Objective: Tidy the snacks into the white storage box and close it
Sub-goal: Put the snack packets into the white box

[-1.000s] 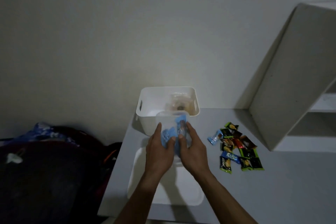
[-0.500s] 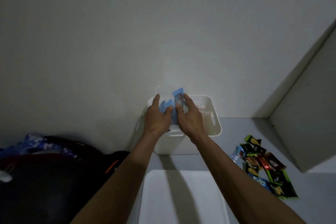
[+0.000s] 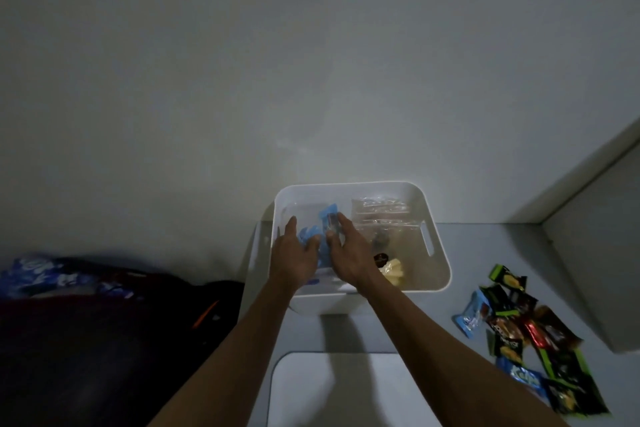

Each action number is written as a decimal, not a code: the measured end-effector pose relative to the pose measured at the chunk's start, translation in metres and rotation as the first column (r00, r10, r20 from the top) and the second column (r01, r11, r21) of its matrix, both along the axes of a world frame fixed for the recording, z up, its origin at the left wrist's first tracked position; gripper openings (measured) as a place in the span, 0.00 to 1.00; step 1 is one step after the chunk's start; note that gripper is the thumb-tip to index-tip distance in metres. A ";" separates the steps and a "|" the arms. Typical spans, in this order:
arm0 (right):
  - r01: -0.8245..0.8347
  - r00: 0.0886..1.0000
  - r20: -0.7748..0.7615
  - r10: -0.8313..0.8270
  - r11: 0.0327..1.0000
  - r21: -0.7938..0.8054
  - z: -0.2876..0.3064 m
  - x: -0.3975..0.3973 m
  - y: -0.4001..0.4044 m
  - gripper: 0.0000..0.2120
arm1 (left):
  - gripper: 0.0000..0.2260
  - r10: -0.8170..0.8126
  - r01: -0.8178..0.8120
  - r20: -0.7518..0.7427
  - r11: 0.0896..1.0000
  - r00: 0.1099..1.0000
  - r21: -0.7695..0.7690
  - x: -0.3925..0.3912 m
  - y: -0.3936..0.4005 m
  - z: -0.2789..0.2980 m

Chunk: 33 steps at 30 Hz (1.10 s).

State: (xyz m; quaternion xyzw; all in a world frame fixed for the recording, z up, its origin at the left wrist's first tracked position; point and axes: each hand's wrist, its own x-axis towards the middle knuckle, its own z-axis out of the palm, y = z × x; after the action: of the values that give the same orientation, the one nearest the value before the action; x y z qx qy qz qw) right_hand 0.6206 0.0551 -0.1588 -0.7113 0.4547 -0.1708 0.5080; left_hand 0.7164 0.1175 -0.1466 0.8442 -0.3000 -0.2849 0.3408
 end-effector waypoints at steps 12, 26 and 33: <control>-0.145 0.987 -0.033 0.155 0.969 0.199 -0.050 0.011 -0.034 0.17 | 0.30 -0.092 0.102 -0.081 0.985 0.992 0.136 0.027 -0.029 -0.066; -0.229 0.919 -0.279 0.278 0.954 0.194 -0.073 0.015 -0.044 0.35 | 0.32 -0.194 0.229 -0.143 0.929 0.970 0.291 0.032 -0.035 -0.082; -0.187 0.930 -0.286 0.230 0.967 0.172 -0.071 0.021 -0.044 0.37 | 0.34 -0.180 0.202 -0.100 0.934 0.979 0.296 0.031 -0.035 -0.081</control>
State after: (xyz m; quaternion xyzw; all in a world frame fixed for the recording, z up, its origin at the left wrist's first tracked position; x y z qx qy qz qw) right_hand 0.6415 0.0108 -0.2299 -0.7355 0.4600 0.0282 0.4966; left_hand 0.7475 0.0821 -0.2279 0.8427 -0.3206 -0.3896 0.1878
